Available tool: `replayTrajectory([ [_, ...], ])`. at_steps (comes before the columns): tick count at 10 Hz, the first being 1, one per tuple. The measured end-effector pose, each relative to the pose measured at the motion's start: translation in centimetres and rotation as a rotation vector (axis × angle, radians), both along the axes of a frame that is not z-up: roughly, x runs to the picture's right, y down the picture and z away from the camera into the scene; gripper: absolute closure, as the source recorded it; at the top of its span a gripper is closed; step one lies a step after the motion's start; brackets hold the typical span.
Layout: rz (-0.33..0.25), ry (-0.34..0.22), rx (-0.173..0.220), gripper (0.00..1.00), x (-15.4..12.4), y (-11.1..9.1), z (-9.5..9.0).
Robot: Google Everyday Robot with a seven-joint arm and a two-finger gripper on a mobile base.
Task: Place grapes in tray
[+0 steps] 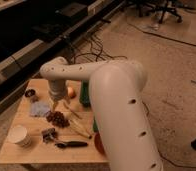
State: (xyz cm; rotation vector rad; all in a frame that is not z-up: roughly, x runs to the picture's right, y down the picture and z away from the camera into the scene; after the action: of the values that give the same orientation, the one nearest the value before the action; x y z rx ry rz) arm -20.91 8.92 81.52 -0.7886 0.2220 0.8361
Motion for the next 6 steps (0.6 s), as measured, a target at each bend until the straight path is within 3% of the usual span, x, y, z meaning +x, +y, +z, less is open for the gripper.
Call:
replayTrajectory([
  [2,-0.004,-0.075,0.021,0.35,-1.8,0.5,0.2],
  [6,0.02,-0.114,0.031,0.35,-2.7,1.4,1.8],
])
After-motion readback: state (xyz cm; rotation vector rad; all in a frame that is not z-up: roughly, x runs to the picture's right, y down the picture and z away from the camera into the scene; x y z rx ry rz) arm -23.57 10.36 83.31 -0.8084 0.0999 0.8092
